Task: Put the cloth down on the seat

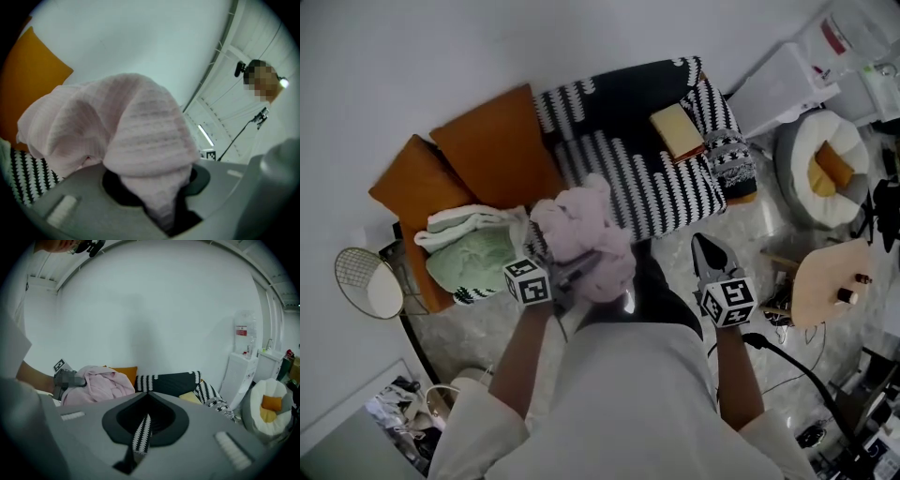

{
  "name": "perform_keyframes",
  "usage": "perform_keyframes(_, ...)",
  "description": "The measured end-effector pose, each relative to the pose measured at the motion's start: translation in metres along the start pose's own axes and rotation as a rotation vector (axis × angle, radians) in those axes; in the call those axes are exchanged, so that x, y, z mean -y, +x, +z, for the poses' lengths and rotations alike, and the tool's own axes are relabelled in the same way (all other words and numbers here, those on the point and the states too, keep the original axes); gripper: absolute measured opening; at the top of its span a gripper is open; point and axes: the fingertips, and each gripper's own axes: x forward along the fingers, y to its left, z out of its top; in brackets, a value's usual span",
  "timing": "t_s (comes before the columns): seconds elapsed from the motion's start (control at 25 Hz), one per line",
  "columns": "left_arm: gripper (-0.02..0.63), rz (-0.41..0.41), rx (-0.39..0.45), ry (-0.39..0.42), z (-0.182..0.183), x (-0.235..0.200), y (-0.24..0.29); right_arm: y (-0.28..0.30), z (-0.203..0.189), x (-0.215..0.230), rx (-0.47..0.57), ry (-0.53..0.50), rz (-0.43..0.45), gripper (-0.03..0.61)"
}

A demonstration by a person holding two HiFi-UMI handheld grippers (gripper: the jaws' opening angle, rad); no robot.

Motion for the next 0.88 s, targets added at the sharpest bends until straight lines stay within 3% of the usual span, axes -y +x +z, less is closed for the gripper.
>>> perform_keyframes(0.4,0.166,0.102,0.014,-0.033,0.030,-0.039,0.081,0.053,0.011,0.089,-0.044,0.011,0.077,0.003)
perform_keyframes(0.88,0.164,0.268,-0.004,-0.055,0.042,-0.151,0.173,0.139,-0.020,0.178,-0.144,0.033,0.156,0.003)
